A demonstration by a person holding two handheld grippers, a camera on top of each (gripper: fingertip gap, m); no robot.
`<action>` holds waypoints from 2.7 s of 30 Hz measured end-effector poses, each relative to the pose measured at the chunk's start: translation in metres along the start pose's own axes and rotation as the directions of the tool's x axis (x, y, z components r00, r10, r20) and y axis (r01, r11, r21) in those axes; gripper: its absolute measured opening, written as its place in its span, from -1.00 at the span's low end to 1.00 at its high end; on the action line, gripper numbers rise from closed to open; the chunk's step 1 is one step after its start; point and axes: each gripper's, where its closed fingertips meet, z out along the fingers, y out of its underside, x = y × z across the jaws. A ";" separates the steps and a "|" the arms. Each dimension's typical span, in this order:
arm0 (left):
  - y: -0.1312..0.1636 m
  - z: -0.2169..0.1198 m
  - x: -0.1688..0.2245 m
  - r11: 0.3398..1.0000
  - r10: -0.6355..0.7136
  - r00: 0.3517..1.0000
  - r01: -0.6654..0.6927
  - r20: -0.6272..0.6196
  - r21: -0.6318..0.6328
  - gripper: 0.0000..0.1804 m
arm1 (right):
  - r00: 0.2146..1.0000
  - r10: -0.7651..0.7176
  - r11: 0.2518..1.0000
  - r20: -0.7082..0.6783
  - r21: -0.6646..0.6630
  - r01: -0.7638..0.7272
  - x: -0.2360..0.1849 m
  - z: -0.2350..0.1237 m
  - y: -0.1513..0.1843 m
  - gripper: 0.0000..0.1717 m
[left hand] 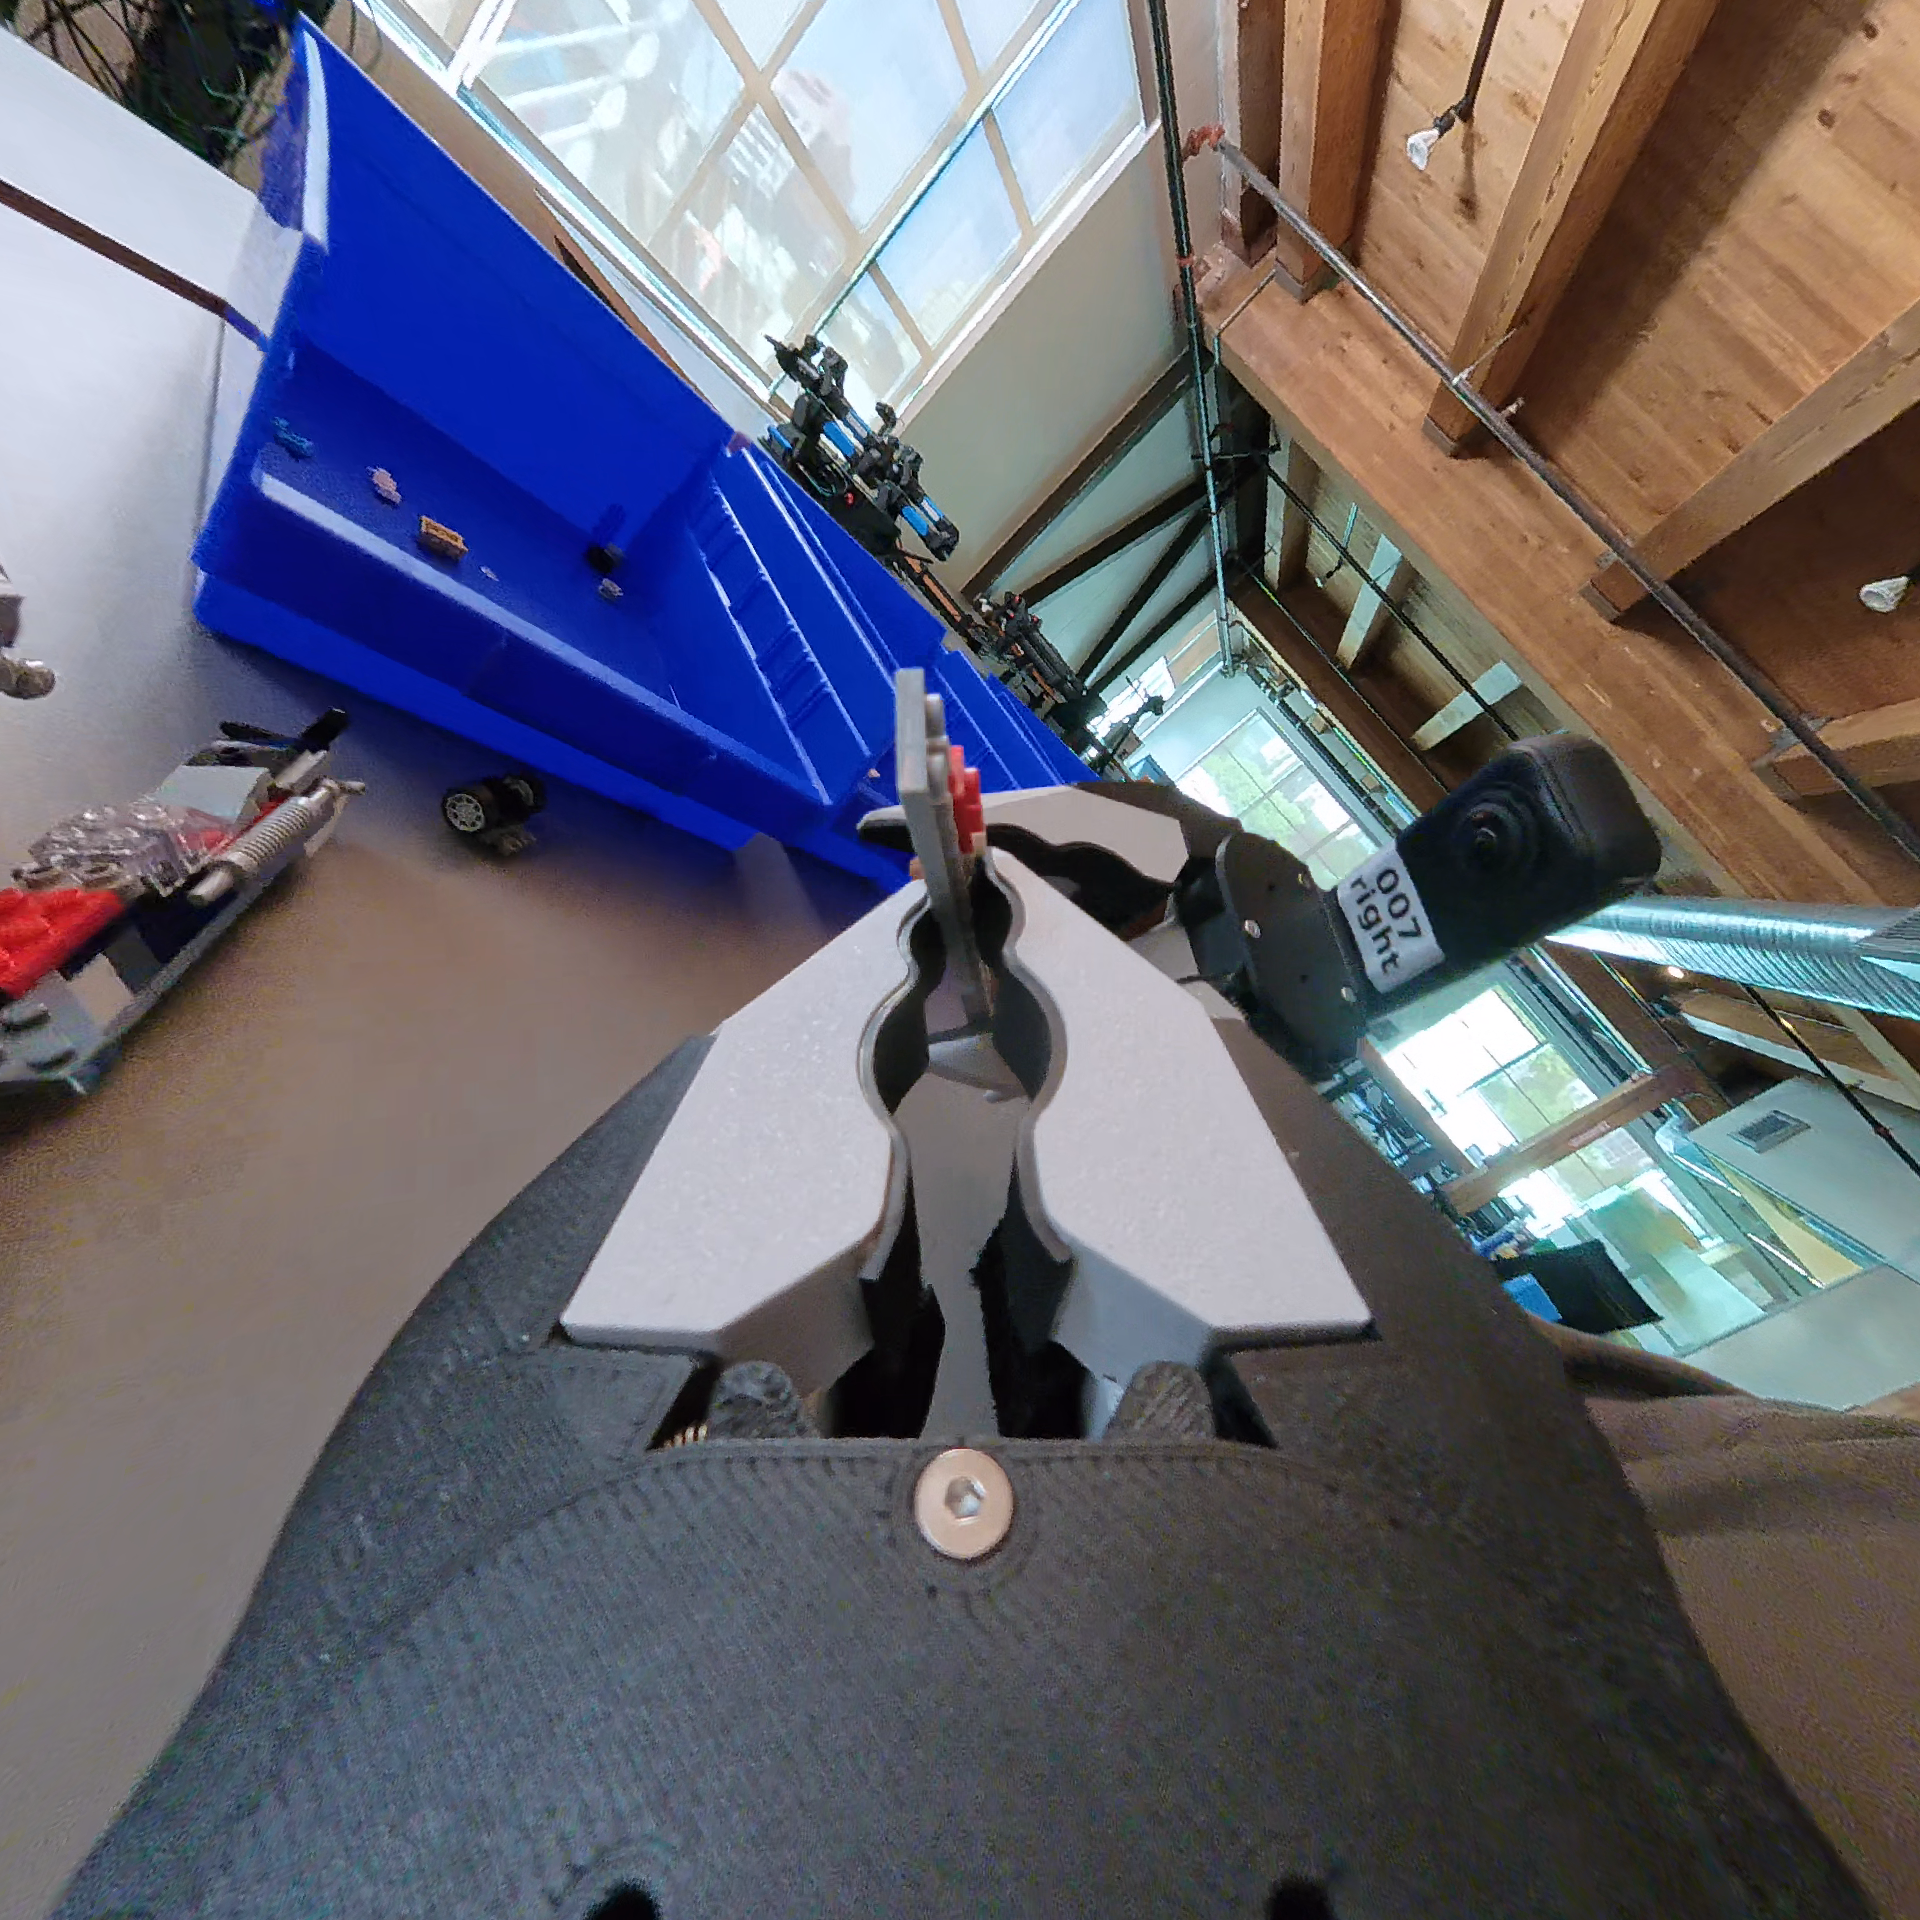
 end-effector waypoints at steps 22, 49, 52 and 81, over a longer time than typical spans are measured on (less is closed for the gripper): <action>0.000 0.037 -0.044 0.957 0.058 0.998 -0.061 -0.019 -0.283 -0.92 | 0.943 0.284 0.941 0.175 0.137 -0.309 0.049 0.033 -0.033 -0.57; 0.053 0.032 -0.022 0.860 -0.017 0.988 -0.063 -0.151 -0.506 -0.92 | 0.763 0.488 0.855 0.425 -0.055 -0.516 0.008 0.029 -0.013 -0.86; 0.052 0.030 -0.017 0.862 -0.036 0.981 -0.067 -0.193 -0.503 -0.92 | 0.726 0.510 0.834 0.462 -0.056 -0.550 0.006 0.026 -0.016 -0.87; 0.018 0.034 -0.042 0.935 -0.143 0.984 0.100 -0.103 -0.340 -0.93 | 0.879 0.463 0.861 0.118 0.174 -0.477 0.073 0.012 0.001 -0.74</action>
